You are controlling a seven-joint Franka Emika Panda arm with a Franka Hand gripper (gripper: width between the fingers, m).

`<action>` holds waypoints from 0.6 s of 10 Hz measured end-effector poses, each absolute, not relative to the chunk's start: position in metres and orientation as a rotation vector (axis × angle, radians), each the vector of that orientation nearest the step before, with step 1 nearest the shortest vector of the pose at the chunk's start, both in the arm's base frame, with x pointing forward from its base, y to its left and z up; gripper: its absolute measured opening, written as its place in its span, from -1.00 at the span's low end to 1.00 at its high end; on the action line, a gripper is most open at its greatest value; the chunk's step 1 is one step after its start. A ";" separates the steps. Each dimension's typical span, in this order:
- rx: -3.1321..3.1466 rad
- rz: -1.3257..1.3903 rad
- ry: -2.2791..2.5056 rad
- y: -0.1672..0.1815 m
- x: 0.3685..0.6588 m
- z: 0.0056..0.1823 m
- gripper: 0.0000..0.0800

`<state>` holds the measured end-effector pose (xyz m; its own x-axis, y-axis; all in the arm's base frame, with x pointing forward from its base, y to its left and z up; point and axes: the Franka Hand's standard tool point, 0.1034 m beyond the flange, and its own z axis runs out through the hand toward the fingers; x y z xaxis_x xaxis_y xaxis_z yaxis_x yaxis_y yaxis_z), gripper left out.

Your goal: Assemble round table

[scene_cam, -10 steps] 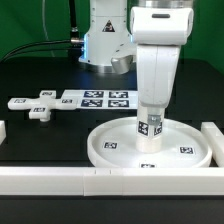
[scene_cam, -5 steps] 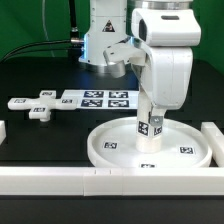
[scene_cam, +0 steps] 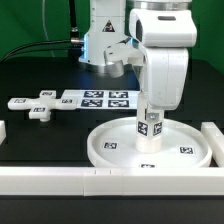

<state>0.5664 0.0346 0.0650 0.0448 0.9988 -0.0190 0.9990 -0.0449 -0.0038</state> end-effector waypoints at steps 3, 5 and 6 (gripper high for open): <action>2.542 -0.079 1.854 0.039 0.567 0.067 0.02; 2.715 -0.097 1.587 0.039 0.567 0.068 0.02; 2.751 -0.102 1.525 0.039 0.567 0.068 0.02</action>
Offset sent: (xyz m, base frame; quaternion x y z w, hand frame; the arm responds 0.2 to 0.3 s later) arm 0.0072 0.0197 0.0017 0.0207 0.0030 0.2284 0.9733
